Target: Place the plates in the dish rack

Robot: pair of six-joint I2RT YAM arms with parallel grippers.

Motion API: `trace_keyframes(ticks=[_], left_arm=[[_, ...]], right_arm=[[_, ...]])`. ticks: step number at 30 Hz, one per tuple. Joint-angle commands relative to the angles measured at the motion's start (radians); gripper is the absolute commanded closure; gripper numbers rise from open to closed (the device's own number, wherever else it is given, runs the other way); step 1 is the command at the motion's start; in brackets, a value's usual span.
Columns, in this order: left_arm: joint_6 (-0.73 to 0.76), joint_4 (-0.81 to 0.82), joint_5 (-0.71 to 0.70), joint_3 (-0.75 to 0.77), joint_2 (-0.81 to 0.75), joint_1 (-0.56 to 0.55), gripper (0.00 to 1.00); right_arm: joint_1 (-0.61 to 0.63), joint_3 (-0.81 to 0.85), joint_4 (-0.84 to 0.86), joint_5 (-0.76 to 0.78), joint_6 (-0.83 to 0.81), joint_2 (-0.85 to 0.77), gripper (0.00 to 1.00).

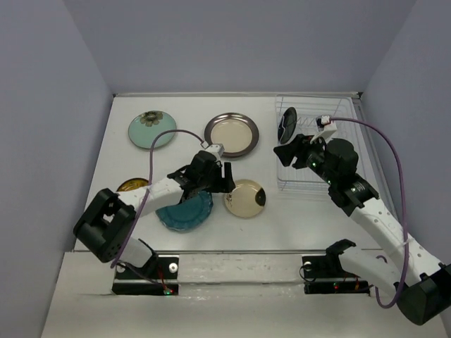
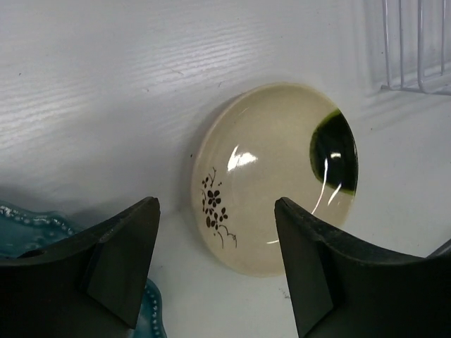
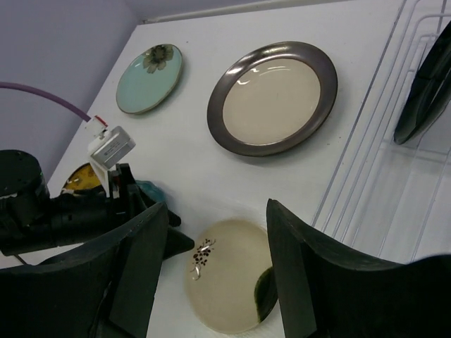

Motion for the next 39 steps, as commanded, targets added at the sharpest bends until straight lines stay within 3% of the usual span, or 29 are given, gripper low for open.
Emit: trace_keyframes(ticks=[1,6,11,15,16,17,21,26,31,35,39], left_arm=[[0.069,0.02,0.006,0.091,0.092,-0.014,0.24],[0.091,0.014,0.023,0.129,0.199,-0.03,0.36],[0.097,0.014,-0.007,0.133,0.238,-0.034,0.41],[0.103,0.017,-0.027,0.122,0.235,-0.04,0.77],[0.103,0.02,-0.039,0.117,0.218,-0.042,0.91],[0.102,0.022,-0.047,0.107,0.204,-0.042,0.94],[0.097,0.02,-0.078,0.065,0.105,-0.042,0.94],[0.069,-0.029,-0.142,0.021,-0.131,-0.042,0.94],[0.048,-0.084,-0.173,0.007,-0.318,-0.042,0.94],[0.033,-0.095,-0.182,-0.004,-0.46,-0.042,0.94],[0.037,-0.121,-0.199,0.002,-0.534,-0.04,0.94]], right_arm=[[0.002,-0.005,0.032,-0.014,0.009,-0.005,0.37],[0.002,0.007,0.032,-0.025,0.007,0.016,0.37],[0.002,0.009,0.032,-0.028,0.01,0.029,0.37],[0.002,0.003,0.032,-0.026,0.015,0.036,0.37],[0.002,0.003,0.029,-0.014,0.015,0.036,0.37],[0.002,0.004,0.024,0.0,0.01,0.036,0.37],[0.002,0.019,0.009,0.02,-0.011,0.041,0.31],[0.002,0.061,0.014,-0.168,-0.059,0.121,0.14],[0.002,0.062,0.042,-0.255,-0.07,0.2,0.09],[0.002,0.036,0.147,-0.472,-0.067,0.248,0.04],[0.013,0.033,0.19,-0.58,-0.071,0.317,0.04]])
